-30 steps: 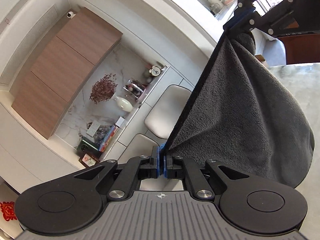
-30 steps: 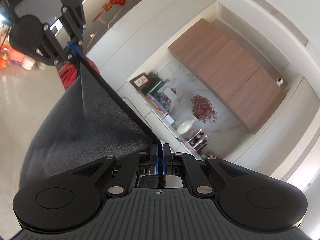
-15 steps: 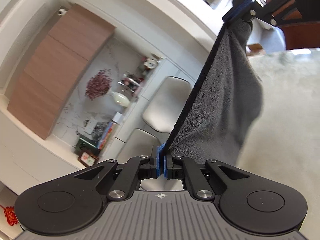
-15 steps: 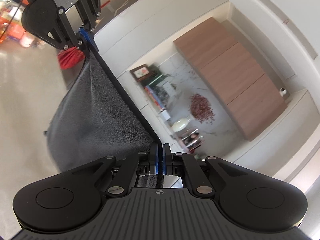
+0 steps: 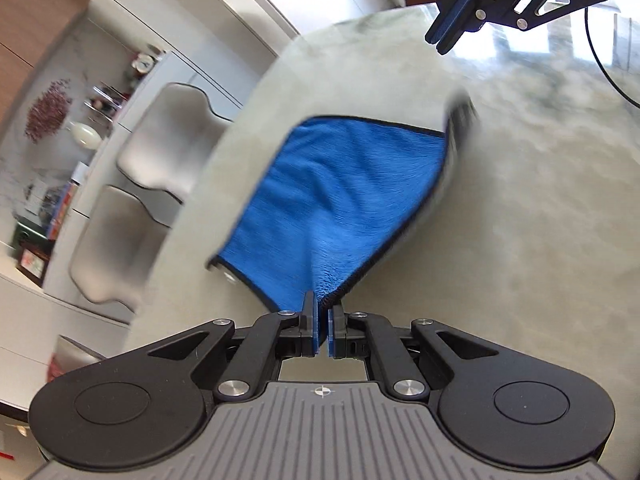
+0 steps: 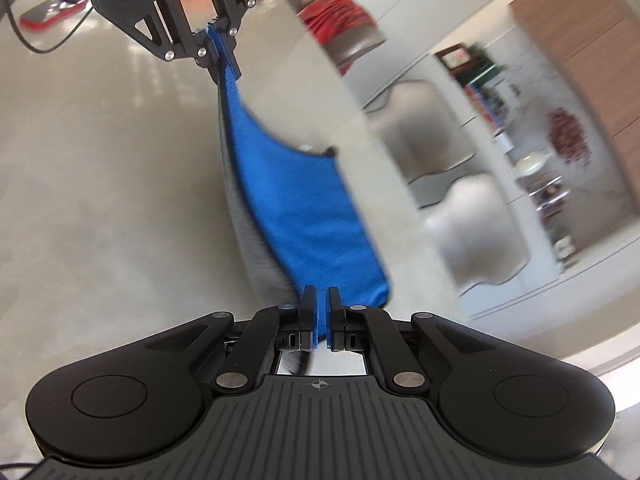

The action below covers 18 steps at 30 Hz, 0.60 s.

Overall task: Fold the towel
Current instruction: 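Lower the hanging towel flat onto the table and open both grippers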

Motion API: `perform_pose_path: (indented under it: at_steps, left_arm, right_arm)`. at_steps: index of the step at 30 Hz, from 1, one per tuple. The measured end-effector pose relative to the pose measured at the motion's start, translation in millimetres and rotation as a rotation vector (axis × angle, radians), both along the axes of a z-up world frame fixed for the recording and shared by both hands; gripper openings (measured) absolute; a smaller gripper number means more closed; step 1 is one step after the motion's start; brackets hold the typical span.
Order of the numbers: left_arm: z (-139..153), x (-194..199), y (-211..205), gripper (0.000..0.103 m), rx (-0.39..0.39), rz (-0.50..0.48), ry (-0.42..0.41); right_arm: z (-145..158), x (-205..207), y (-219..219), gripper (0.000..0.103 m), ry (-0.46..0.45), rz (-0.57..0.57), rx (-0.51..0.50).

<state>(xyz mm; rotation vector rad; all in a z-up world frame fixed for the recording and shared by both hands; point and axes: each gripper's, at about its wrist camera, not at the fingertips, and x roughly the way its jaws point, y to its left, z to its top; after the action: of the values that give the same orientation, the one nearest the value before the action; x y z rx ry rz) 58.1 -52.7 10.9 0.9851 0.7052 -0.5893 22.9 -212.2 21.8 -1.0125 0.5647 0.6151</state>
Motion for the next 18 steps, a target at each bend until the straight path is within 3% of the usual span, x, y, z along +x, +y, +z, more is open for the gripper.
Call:
perform_pose_path:
  at_steps: [3, 6, 12, 16, 18]
  left_arm:
    - [-15, -15, 4, 0.003, 0.002, 0.005, 0.022]
    - [-34, -29, 7, 0.005, 0.057, -0.008, 0.039]
    - [-60, -22, 19, 0.007, 0.114, -0.019, 0.126]
    - [-69, -23, 25, 0.007, 0.124, -0.031, 0.145]
    - [-73, -24, 27, 0.008, 0.118, -0.027, 0.151]
  right_arm:
    - [-13, -17, 2, 0.004, 0.051, -0.001, -0.004]
    - [-28, -31, 3, 0.004, 0.088, -0.006, -0.028]
    - [-51, -38, 15, 0.004, 0.225, -0.031, -0.035]
    - [-69, -42, 27, 0.005, 0.236, 0.025, -0.072]
    - [-80, -37, 34, 0.014, 0.233, 0.047, -0.097]
